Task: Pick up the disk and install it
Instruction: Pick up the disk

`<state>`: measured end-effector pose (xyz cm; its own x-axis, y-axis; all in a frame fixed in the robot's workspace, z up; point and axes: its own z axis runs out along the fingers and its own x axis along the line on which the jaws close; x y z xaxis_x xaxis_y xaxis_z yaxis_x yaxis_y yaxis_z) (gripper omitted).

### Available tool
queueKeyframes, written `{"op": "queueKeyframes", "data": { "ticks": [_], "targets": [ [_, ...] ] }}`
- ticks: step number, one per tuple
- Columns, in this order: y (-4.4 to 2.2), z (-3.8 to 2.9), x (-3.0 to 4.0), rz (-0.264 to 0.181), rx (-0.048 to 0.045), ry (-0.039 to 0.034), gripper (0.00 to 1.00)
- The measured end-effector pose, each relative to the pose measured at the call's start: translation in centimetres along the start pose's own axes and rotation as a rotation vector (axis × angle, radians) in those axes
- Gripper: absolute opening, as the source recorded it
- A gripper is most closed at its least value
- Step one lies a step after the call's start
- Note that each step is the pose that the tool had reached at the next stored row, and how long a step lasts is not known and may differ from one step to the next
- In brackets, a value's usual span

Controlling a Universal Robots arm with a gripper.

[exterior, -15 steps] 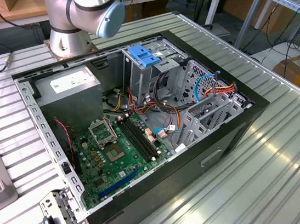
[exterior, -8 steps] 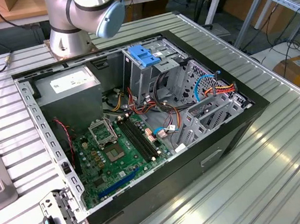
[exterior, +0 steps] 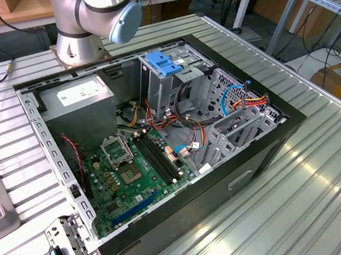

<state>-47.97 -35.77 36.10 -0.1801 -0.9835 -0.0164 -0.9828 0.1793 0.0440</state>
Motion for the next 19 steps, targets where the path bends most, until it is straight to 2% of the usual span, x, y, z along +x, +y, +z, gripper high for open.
{"op": "queueKeyframes", "data": {
  "ticks": [5,10,19],
  "targets": [
    [0.05,0.02,-0.24,0.0,0.0,0.0,0.54],
    [0.29,0.08,-1.59,-0.001,-0.0001,0.0001,0.54],
    [0.52,0.3,-2.9,-0.057,-0.0009,0.0025,0.54]
  ]
}}
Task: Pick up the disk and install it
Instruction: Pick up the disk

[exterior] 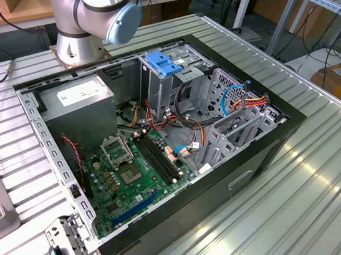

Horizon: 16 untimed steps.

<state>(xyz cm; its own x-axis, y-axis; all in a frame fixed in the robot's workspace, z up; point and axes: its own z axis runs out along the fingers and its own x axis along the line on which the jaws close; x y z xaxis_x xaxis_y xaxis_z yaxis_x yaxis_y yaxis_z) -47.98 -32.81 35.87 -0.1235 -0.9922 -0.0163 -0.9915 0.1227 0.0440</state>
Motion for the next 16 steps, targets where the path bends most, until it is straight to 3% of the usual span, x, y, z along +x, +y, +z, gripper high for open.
{"op": "queueKeyframes", "data": {
  "ticks": [5,12,16],
  "targets": [
    [0.41,0.33,-0.94,-0.017,-0.0002,0.0007,0.54],
    [0.79,0.74,-1.41,-0.044,-0.0007,0.0019,0.54],
    [1.11,1.34,-1.61,-0.046,-0.0008,0.002,0.54]
  ]
}}
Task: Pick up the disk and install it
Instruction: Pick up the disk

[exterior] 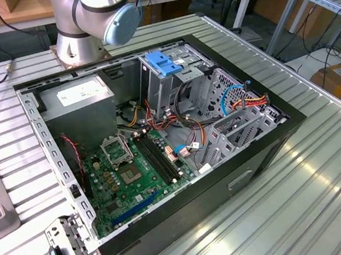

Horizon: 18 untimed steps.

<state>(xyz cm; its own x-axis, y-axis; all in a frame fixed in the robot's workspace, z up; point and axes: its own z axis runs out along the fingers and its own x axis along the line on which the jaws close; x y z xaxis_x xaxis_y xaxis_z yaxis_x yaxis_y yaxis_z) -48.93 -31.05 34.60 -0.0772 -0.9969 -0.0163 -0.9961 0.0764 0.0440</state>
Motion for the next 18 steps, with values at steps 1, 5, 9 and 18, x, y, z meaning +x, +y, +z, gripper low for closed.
{"op": "queueKeyframes", "data": {
  "ticks": [1,5,9,18],
  "targets": [
    [0.04,0.13,-0.01,-0.001,0.0,0.0,0.54],
    [0.07,0.65,-0.04,-0.007,-0.0001,0.0003,0.54],
    [0.06,1.05,-0.06,-0.015,-0.0002,0.0006,0.54],
    [0.17,1.83,-0.17,-0.038,-0.0007,0.0017,0.54]
  ]
}}
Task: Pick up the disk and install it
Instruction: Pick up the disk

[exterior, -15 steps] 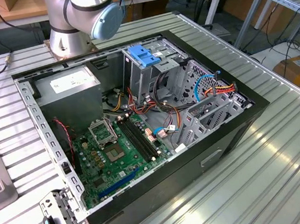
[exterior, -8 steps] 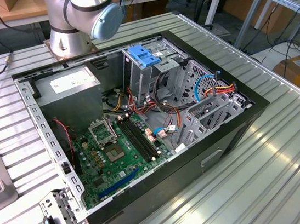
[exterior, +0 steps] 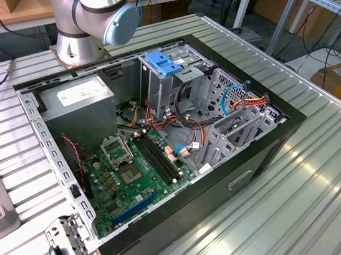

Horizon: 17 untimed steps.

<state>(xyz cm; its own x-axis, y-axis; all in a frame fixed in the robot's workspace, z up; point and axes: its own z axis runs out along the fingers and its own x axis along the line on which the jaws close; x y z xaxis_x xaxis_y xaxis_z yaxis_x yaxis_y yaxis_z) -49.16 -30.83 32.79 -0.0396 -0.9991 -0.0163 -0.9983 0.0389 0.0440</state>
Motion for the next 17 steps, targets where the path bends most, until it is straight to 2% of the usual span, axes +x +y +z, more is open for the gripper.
{"op": "queueKeyframes", "data": {
  "ticks": [4,6,7,8,9,10,17],
  "targets": [
    [0.1,0.37,-0.21,-0.014,-0.0003,0.0006,0.54],
    [0.29,0.94,-0.37,-0.037,-0.0004,0.0016,0.54],
    [0.37,2.66,-0.4,-0.087,-0.0013,0.0038,0.54],
    [0.33,3.54,-0.39,-0.106,-0.0019,0.0047,0.54],
    [0.33,3.56,-0.39,-0.106,-0.0018,0.0047,0.54],
    [0.33,3.59,-0.39,-0.106,-0.0017,0.0047,0.37],
    [0.33,3.6,-0.39,-0.106,-0.0013,0.0045,0.37]
  ]
}}
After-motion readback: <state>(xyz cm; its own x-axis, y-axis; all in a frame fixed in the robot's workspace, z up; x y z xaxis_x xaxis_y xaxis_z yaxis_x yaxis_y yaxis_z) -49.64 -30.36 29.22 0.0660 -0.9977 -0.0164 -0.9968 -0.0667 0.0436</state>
